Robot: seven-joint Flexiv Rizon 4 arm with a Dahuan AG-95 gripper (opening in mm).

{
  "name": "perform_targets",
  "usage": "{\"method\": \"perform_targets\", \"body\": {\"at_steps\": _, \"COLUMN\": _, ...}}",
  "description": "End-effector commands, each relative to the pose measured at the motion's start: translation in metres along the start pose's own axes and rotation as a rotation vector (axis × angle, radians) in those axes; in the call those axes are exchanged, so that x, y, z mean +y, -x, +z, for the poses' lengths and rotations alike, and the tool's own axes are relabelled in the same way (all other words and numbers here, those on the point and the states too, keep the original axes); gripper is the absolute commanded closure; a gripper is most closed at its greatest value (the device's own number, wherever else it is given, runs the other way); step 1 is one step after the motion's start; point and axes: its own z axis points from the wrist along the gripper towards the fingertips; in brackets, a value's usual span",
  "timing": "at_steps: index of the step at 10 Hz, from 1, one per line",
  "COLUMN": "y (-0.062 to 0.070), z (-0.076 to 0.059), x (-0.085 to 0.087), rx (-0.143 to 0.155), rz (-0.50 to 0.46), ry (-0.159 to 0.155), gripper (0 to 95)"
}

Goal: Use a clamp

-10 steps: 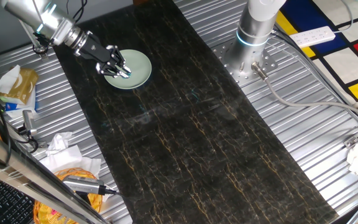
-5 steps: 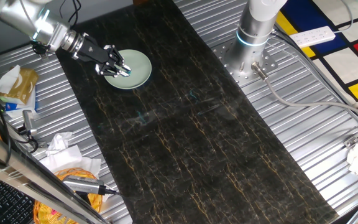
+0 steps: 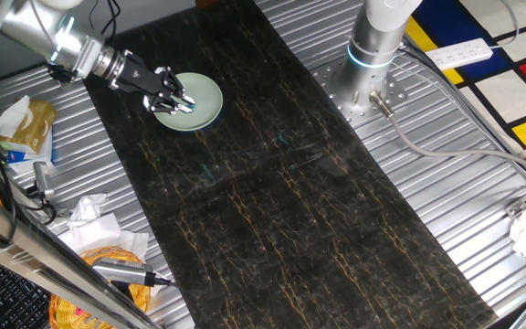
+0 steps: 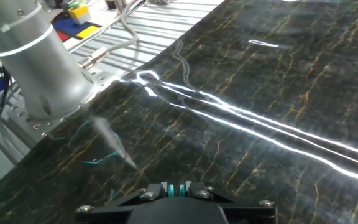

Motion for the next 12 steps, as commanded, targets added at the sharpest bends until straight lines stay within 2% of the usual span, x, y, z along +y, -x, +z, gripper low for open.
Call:
{"method": "perform_targets", "body": {"at_steps": 1, "y": -0.002, "z": 0.002, "x": -0.001, "rx": 0.005, "rz": 0.000, "ry": -0.005, "gripper": 95.0}}
{"method": "perform_targets", "body": {"at_steps": 3, "y": -0.008, "z": 0.006, "x": -0.004, "rx": 0.009, "rz": -0.006, "ry": -0.007, "gripper": 95.0}}
{"method": "perform_targets", "body": {"at_steps": 5, "y": -0.008, "z": 0.007, "x": -0.004, "rx": 0.007, "rz": -0.009, "ry": -0.008, "gripper": 95.0}}
{"method": "perform_targets", "body": {"at_steps": 8, "y": -0.006, "z": 0.010, "x": -0.007, "rx": -0.021, "rz": -0.018, "ry": -0.022, "gripper": 95.0}}
{"method": "perform_targets", "body": {"at_steps": 12, "y": -0.006, "z": 0.013, "x": -0.009, "rx": -0.024, "rz": -0.017, "ry": -0.027, "gripper": 95.0}}
